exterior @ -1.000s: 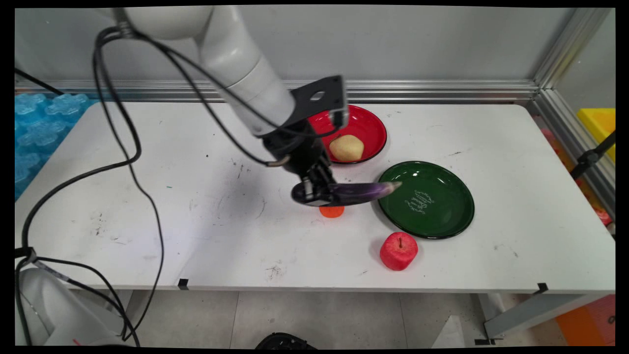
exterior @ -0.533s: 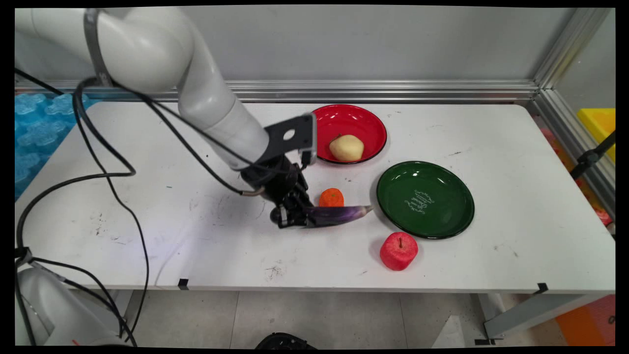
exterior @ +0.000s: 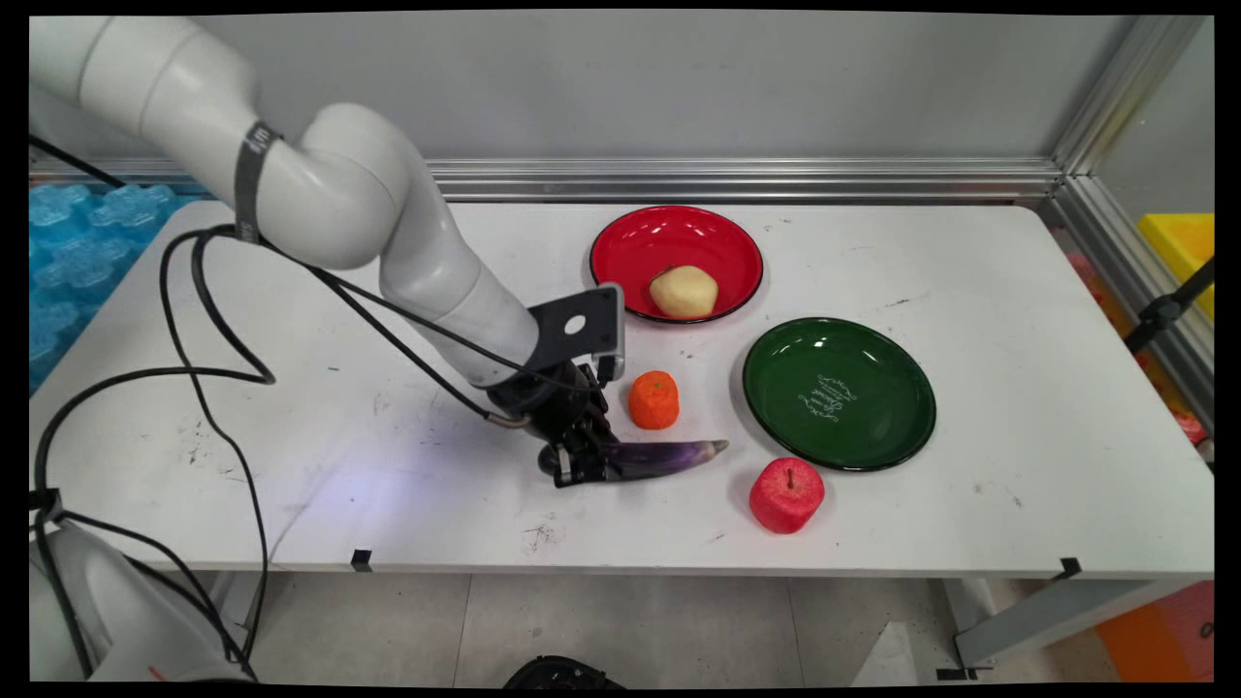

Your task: Place the picked object on the table

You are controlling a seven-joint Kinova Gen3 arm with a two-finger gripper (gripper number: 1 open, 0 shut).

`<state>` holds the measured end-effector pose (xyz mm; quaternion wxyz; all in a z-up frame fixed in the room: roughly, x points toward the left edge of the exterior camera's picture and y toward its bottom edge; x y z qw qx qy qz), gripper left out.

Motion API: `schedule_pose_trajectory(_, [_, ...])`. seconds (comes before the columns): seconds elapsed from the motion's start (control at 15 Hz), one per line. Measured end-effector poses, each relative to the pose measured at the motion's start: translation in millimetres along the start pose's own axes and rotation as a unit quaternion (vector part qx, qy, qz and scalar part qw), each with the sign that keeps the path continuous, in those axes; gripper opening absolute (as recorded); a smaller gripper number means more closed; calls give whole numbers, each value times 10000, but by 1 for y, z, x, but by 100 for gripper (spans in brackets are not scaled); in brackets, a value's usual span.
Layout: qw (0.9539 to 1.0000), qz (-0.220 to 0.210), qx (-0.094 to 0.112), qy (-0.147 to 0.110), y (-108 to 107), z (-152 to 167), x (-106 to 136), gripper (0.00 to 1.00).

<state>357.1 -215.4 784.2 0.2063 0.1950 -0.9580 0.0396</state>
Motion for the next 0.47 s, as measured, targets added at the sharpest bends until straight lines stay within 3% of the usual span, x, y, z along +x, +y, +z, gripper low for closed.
schedule_pose_trajectory(0.07, [10000,-8,-7,12,1,4,0,0])
schedule_pose_trajectory(0.13, [10000,-19,-13,20,1,6,-1,100])
schedule_pose_trajectory(0.47, [10000,-9,-37,54,2,5,0,100])
